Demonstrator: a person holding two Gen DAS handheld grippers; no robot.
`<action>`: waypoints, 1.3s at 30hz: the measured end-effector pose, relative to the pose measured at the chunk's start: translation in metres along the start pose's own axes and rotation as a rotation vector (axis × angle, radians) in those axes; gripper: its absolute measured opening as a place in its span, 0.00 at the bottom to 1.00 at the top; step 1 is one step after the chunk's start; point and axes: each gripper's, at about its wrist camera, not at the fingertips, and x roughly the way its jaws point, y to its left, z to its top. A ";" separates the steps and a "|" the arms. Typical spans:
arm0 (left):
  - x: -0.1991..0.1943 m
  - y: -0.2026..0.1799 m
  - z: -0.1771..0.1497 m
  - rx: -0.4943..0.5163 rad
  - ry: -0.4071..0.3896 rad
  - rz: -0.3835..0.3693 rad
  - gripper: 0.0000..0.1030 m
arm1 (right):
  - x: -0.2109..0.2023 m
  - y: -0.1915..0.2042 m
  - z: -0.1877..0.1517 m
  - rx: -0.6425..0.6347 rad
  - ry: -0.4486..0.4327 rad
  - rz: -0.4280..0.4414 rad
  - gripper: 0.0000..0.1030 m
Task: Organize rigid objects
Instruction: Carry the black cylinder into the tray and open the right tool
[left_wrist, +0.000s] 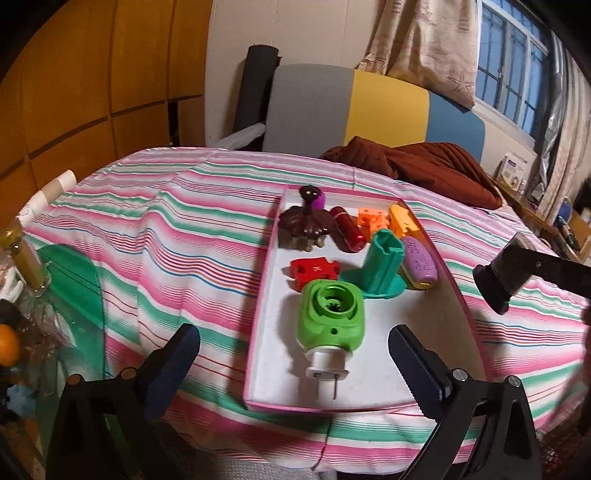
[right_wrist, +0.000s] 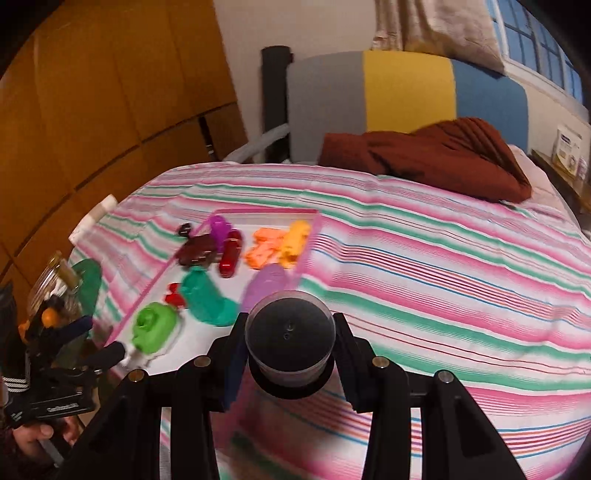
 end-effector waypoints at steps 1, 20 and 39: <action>0.000 0.001 0.000 0.002 0.002 0.013 1.00 | 0.000 0.007 0.001 -0.012 -0.001 0.003 0.42; -0.007 0.022 -0.002 -0.051 0.006 0.118 1.00 | 0.016 0.068 -0.001 -0.097 0.038 0.037 0.42; -0.012 0.025 0.001 -0.028 0.021 0.205 1.00 | 0.051 0.073 -0.015 -0.072 0.106 0.013 0.42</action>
